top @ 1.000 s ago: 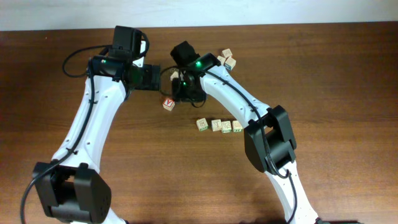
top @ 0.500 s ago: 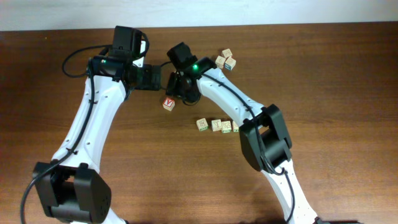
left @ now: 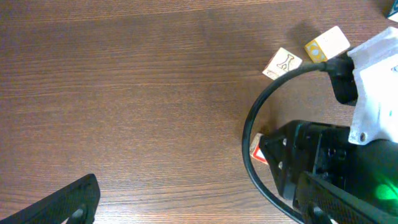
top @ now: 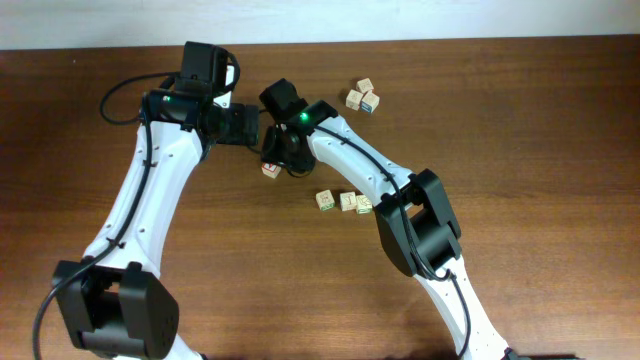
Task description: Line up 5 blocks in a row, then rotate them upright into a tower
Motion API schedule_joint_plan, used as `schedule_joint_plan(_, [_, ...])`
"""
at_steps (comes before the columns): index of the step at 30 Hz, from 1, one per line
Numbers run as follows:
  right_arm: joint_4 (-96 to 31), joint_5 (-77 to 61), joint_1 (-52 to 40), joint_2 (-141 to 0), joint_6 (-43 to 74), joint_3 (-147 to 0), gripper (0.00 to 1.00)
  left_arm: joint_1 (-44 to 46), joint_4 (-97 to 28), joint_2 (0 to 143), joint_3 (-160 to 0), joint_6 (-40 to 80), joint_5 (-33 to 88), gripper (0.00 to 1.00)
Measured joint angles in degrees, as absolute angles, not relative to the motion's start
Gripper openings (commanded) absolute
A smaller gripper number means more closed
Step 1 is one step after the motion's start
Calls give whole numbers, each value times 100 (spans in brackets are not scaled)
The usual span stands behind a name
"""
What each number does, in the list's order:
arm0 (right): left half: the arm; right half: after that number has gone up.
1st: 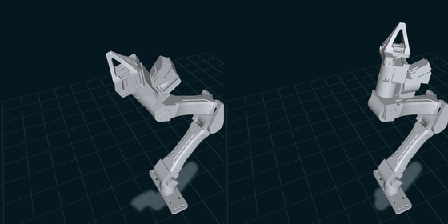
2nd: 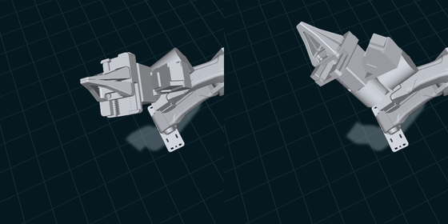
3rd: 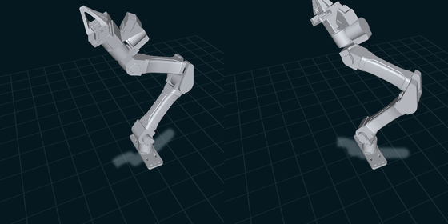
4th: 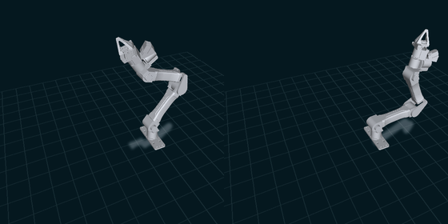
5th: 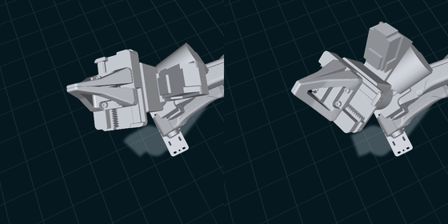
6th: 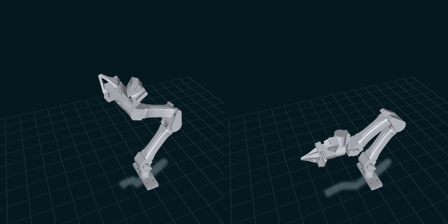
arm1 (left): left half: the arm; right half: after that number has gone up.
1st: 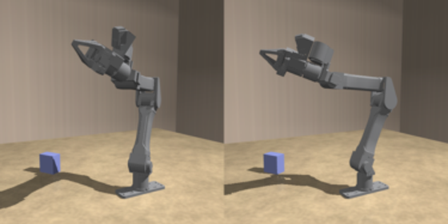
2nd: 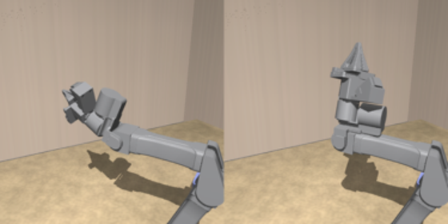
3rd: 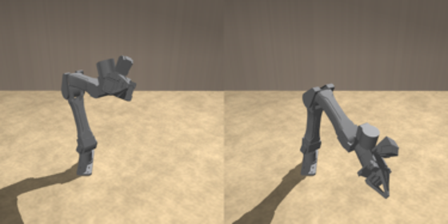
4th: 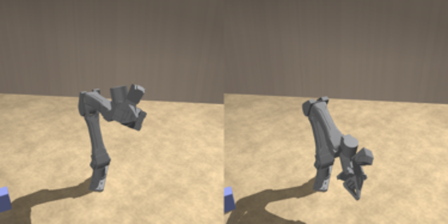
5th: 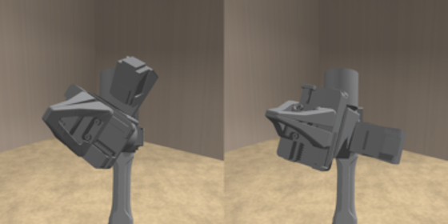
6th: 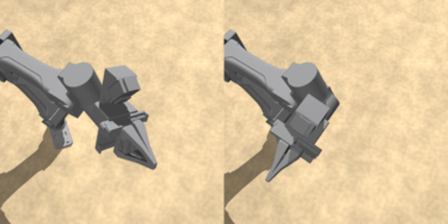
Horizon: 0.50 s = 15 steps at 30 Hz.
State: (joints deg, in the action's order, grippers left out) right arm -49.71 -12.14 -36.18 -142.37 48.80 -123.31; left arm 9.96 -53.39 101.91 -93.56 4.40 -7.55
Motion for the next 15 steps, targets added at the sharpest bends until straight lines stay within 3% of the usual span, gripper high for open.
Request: schedule_joint_plan(15, [-5511, -1258, -3636, -14234, 4364, -12398, 37, 996, -5341, 10191, -9356, 440, -755, 99])
